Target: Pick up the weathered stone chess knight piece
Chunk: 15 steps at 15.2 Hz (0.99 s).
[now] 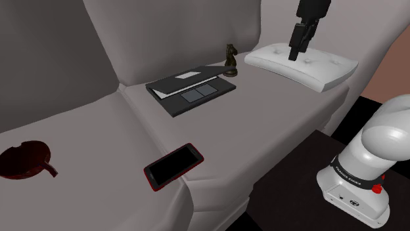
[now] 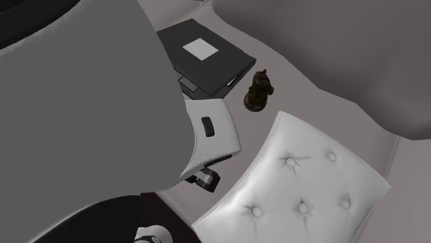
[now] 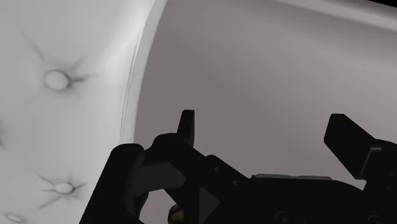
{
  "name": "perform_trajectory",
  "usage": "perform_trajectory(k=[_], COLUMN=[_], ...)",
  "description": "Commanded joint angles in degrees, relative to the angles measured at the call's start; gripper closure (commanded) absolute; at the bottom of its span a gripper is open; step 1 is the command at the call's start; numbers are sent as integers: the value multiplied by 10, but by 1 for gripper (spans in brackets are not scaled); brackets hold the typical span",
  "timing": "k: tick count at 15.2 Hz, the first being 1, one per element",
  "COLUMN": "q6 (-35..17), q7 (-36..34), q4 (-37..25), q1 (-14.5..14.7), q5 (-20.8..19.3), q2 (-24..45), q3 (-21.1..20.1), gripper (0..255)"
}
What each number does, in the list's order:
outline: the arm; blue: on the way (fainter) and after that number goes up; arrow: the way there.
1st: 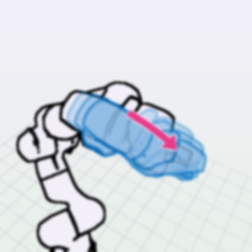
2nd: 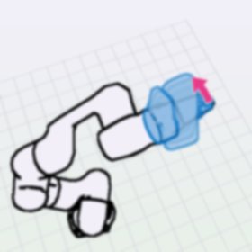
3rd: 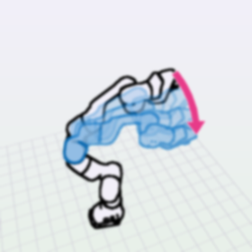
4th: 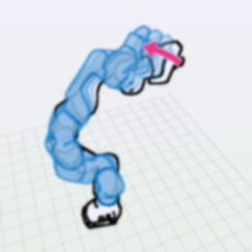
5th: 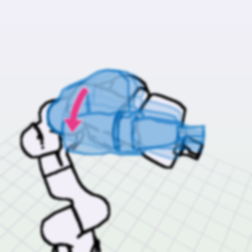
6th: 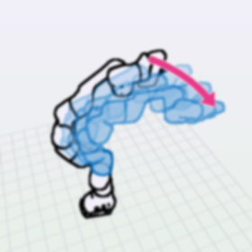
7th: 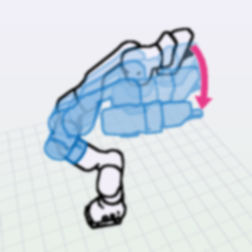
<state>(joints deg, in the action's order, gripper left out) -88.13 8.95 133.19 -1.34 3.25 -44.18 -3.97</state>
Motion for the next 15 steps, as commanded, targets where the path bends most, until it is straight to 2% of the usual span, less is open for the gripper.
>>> perform_trajectory(k=[1,8,15], q6=[0,-49,-58], q7=[0,-3,-22], q4=[0,-110,-254], q1=[0,-11,-18], q5=[0,-57,-134], q2=[0,168,336], q3=[0,-34,-69], gripper=[0,0,0])
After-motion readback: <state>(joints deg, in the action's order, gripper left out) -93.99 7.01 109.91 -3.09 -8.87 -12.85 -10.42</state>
